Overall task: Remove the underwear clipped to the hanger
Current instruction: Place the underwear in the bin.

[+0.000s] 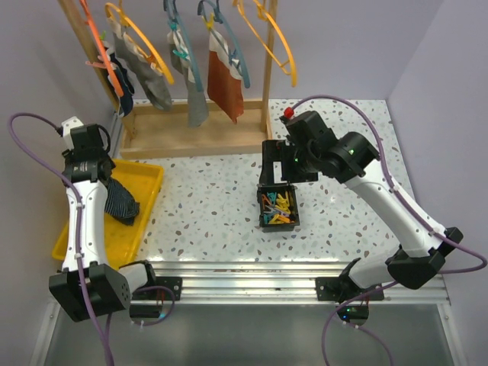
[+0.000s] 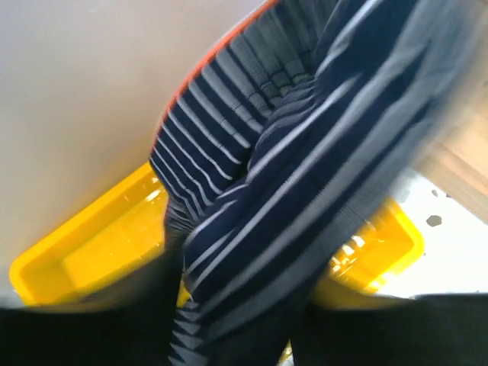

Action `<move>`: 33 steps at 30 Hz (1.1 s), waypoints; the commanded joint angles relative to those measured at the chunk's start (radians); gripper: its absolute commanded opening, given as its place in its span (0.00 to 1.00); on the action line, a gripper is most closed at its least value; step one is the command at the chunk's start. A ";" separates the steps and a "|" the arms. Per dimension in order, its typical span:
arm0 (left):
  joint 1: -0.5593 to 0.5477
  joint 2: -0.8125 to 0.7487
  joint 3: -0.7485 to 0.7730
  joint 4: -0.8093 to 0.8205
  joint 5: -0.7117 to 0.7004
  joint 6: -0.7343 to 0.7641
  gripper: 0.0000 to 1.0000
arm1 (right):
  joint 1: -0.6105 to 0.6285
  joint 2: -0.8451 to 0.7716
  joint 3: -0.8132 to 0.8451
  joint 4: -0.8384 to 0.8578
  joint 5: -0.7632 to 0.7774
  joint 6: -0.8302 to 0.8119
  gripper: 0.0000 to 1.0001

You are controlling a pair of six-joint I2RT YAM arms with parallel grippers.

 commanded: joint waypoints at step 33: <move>0.006 -0.247 -0.110 0.395 1.015 -0.519 1.00 | 0.000 -0.002 0.331 -0.027 0.082 -0.280 0.98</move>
